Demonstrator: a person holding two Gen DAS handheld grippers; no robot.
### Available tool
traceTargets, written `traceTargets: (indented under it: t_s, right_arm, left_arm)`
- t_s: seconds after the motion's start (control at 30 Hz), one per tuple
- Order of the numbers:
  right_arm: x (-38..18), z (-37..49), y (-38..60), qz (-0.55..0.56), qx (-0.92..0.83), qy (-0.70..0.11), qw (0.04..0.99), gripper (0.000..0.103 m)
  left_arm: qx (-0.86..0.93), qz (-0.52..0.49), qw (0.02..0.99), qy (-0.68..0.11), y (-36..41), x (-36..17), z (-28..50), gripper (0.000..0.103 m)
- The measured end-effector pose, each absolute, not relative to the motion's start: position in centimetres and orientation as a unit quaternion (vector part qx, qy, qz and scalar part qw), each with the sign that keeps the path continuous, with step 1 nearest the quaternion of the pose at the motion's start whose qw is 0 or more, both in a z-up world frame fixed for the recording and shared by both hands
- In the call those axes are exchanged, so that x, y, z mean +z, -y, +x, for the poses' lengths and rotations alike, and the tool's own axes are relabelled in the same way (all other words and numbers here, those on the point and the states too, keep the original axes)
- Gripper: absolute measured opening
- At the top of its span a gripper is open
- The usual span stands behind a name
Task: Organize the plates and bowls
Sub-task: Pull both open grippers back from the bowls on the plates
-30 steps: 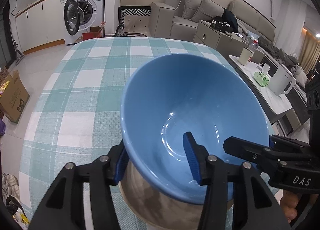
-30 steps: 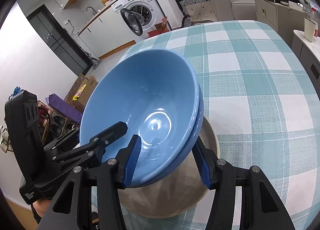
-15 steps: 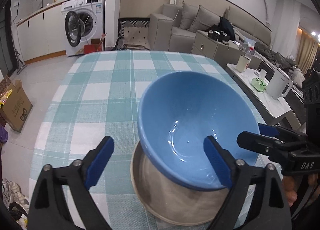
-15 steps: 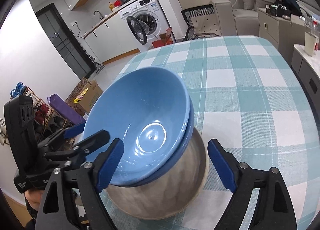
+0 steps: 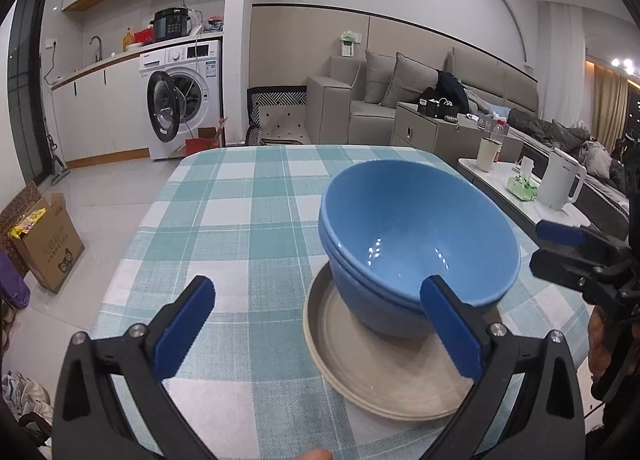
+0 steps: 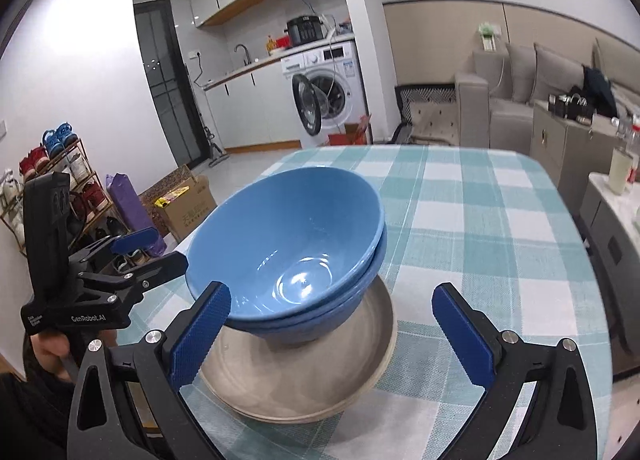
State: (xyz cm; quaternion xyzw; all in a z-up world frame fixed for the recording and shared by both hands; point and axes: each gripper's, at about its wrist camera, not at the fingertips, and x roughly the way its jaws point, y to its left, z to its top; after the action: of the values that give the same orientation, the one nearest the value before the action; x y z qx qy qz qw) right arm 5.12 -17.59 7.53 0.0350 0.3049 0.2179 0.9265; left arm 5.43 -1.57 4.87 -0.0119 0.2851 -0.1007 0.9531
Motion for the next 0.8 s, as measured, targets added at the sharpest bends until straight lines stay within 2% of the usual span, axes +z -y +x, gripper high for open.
traceTargets:
  t_s: [0.2, 0.8]
  right_arm:
    - [6.1, 2.5, 17.6, 0.031, 0.221, -0.274, 0.936, 0.103]
    - [2.8, -1.5, 17.1, 0.015, 0.220, -0.260, 0.940, 0.103]
  left_arm:
    - [-0.112, -0.019, 0.956, -0.270, 1.2, 4.1, 3.7, 0.103]
    - [-0.121, -0.010, 0.961, -0.248, 1.5, 1.8, -0.1, 0.103]
